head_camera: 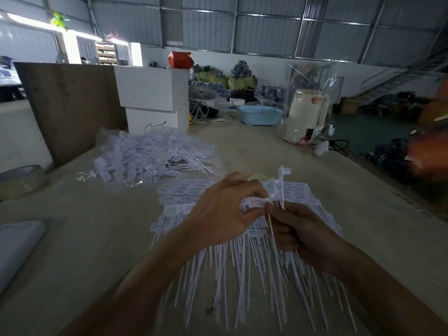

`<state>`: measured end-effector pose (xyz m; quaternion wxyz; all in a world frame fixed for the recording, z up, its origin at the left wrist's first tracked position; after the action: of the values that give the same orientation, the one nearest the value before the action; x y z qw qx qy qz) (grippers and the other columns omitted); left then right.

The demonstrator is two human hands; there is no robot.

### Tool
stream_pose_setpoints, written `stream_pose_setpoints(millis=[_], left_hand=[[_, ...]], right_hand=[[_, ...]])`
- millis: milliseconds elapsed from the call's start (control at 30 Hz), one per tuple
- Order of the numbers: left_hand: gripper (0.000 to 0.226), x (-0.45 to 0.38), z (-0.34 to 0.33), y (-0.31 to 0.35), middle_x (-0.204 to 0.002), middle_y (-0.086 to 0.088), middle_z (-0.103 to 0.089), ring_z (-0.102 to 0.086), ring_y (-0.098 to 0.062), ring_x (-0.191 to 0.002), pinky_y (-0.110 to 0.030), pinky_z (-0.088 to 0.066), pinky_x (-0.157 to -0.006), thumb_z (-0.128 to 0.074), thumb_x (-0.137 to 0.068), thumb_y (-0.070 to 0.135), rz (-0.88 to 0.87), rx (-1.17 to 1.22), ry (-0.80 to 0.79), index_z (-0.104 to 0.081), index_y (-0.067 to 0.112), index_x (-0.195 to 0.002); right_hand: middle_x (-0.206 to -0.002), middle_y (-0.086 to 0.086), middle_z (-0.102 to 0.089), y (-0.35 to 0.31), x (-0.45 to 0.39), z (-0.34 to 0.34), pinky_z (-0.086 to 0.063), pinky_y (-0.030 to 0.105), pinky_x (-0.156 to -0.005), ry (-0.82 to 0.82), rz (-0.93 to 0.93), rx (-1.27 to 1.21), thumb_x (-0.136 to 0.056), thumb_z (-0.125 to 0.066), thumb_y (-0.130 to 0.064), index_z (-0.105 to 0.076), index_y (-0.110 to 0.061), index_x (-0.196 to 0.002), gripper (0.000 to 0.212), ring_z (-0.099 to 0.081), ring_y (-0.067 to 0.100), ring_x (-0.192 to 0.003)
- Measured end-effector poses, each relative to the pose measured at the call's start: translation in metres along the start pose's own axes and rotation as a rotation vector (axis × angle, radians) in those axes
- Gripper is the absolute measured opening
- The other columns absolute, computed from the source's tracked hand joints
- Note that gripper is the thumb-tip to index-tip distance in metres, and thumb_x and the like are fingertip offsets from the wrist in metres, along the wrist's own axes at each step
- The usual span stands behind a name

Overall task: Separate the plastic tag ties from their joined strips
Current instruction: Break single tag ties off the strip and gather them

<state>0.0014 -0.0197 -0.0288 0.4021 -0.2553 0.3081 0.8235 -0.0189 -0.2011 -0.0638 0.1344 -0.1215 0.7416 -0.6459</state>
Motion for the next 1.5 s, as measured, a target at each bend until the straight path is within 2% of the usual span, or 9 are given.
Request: stream_pose_setpoints(millis=[100,167,433,633,800,1033,1267,1400,1500], left_hand=[[0.023,0.0,-0.001,-0.002,-0.107,0.007,-0.067,-0.06,-0.01,-0.099,-0.039,-0.051,-0.082,-0.065,-0.093,0.026,0.002,0.073,-0.068,-0.067,0.022,-0.116],[0.028,0.0,0.001,-0.005,-0.113,0.011,-0.068,-0.062,-0.004,-0.1,-0.038,-0.053,-0.084,-0.062,-0.095,0.025,0.029,0.148,-0.082,-0.063,0.023,-0.123],[0.046,0.0,0.004,-0.015,-0.112,0.019,-0.065,-0.063,-0.005,-0.093,-0.035,-0.056,-0.075,-0.068,-0.085,0.051,0.146,0.031,-0.15,-0.049,0.041,-0.126],[0.029,-0.001,0.003,-0.01,-0.111,0.006,-0.069,-0.062,-0.016,-0.091,-0.023,-0.043,-0.068,-0.063,-0.091,0.028,0.073,-0.178,0.045,-0.063,0.026,-0.12],[0.028,-0.002,0.006,-0.005,-0.101,-0.002,-0.068,-0.062,-0.024,-0.09,-0.034,-0.052,-0.074,-0.071,-0.087,0.021,-0.056,-0.282,0.131,-0.069,0.014,-0.114],[0.027,-0.002,0.006,-0.005,-0.098,-0.004,-0.067,-0.061,-0.029,-0.085,-0.042,-0.054,-0.07,-0.063,-0.093,0.022,-0.149,-0.331,0.114,-0.068,0.013,-0.118],[0.024,-0.002,0.002,-0.006,-0.094,-0.004,-0.065,-0.059,-0.026,-0.086,-0.042,-0.052,-0.068,-0.053,-0.097,0.023,-0.073,-0.201,0.06,-0.071,0.013,-0.11],[0.021,-0.003,-0.002,-0.011,-0.094,0.01,-0.061,-0.053,-0.009,-0.085,-0.031,-0.047,-0.071,-0.053,-0.097,0.024,0.037,0.017,0.066,-0.072,0.018,-0.104],[0.02,-0.006,-0.003,-0.014,-0.09,0.001,-0.065,-0.061,-0.019,-0.084,-0.041,-0.051,-0.076,-0.056,-0.096,0.022,0.095,0.146,0.021,-0.073,0.012,-0.098]], right_hand=[[-0.06,0.001,-0.024,-0.001,-0.001,0.002,-0.02,0.024,-0.043,0.059,0.007,0.008,-0.09,-0.069,-0.034,-0.051,-0.017,-0.07,0.032,-0.018,0.013,-0.049],[-0.058,-0.001,-0.027,-0.001,-0.002,0.005,-0.025,0.021,-0.042,0.12,0.021,-0.031,-0.089,-0.066,-0.032,-0.05,-0.012,-0.076,0.03,-0.023,0.01,-0.046],[-0.073,0.004,-0.023,-0.007,-0.002,0.014,-0.03,0.019,-0.04,0.216,0.151,-0.227,-0.095,-0.058,-0.023,-0.051,-0.013,-0.08,0.019,-0.027,0.008,-0.049],[-0.067,0.003,-0.02,-0.009,0.0,0.009,-0.029,0.023,-0.041,0.193,0.103,-0.151,-0.1,-0.05,-0.025,-0.046,-0.012,-0.077,0.027,-0.02,0.012,-0.049],[-0.058,0.001,-0.021,-0.009,0.001,0.004,-0.022,0.027,-0.042,0.244,0.073,0.043,-0.097,-0.057,-0.032,-0.048,-0.014,-0.067,0.037,-0.016,0.015,-0.048],[-0.056,-0.001,-0.024,-0.006,0.0,0.005,-0.025,0.022,-0.041,0.218,0.098,0.044,-0.092,-0.064,-0.038,-0.047,-0.016,-0.064,0.039,-0.019,0.013,-0.044],[-0.055,0.0,-0.028,-0.006,0.002,0.004,-0.027,0.024,-0.043,0.219,0.213,0.093,-0.094,-0.062,-0.03,-0.047,-0.013,-0.066,0.036,-0.023,0.014,-0.044],[-0.056,-0.001,-0.03,-0.008,0.004,0.004,-0.029,0.025,-0.045,0.212,0.243,0.1,-0.091,-0.063,-0.03,-0.042,-0.01,-0.065,0.039,-0.025,0.014,-0.045],[-0.056,-0.001,-0.031,-0.008,0.003,0.003,-0.029,0.025,-0.044,0.187,0.268,0.109,-0.097,-0.057,-0.024,-0.044,-0.018,-0.063,0.037,-0.025,0.013,-0.046]])
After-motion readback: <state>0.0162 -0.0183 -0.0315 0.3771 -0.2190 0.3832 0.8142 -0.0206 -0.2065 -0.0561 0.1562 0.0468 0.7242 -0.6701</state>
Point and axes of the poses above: each hand's wrist, its own x-axis away from the middle knuckle, its own z-axis out of the back of the hand, y = z × x, the point moved 2 cm from there along -x, towards the middle knuckle
